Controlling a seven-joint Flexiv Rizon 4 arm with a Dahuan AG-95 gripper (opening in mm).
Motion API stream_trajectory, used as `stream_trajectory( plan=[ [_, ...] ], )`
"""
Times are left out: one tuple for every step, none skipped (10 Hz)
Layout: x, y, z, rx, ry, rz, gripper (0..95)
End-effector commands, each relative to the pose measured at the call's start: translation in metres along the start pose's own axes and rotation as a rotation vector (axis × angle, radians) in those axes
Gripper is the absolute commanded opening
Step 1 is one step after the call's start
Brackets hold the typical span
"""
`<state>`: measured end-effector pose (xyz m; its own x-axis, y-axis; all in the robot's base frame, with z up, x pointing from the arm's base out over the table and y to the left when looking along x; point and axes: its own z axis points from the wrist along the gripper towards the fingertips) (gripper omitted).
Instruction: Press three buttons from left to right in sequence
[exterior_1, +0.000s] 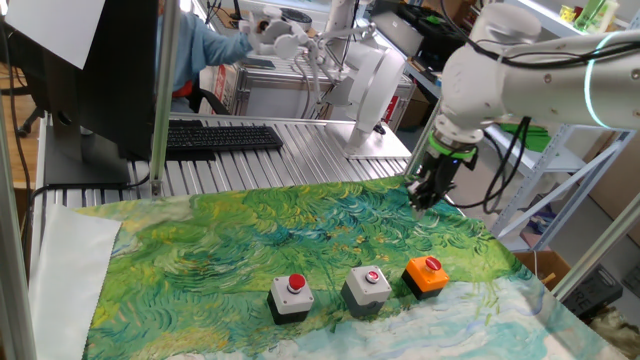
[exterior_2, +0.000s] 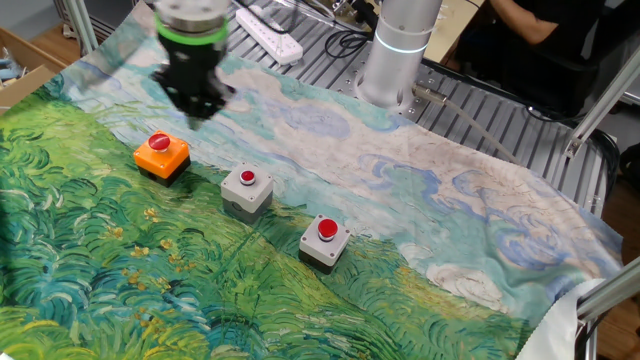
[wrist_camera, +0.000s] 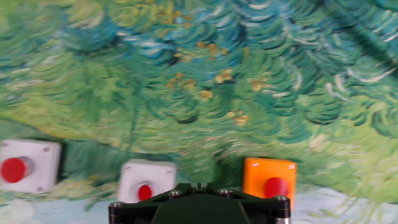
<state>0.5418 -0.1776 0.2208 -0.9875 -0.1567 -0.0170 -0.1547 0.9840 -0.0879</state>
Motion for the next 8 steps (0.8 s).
stream_trajectory(
  plan=[
    [0.0071,-0.0136,0.0042,0.017,0.002,-0.014,0.0],
    [0.0096,-0.0164,0.0063,0.020,0.002,-0.016,0.0],
    [0.0120,-0.0183,0.0092,0.054,0.006,-0.022,0.0],
    [0.0121,-0.0184,0.0092,0.125,0.017,-0.053,0.0],
    [0.0120,-0.0185,0.0092,0.156,0.023,-0.064,0.0],
    [0.0120,-0.0185,0.0092,0.074,0.009,-0.044,0.0],
    [0.0121,-0.0185,0.0092,0.020,-0.002,-0.031,0.0],
    [0.0121,-0.0185,0.0092,0.016,-0.006,-0.030,0.0]
  ],
)
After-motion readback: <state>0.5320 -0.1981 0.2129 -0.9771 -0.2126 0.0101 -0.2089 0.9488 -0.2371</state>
